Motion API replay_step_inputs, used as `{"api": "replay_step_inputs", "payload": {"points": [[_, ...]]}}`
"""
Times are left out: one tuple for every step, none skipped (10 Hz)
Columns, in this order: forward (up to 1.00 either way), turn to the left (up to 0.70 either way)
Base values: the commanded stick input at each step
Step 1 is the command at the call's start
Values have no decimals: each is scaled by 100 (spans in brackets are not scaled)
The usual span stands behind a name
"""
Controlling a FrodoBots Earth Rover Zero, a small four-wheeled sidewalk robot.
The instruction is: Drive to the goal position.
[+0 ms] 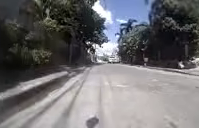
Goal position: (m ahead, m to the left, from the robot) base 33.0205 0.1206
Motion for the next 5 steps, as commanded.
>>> {"api": "replay_step_inputs", "payload": {"points": [[100, 0], [100, 0], [100, 0], [100, 0], [100, 0]]}}
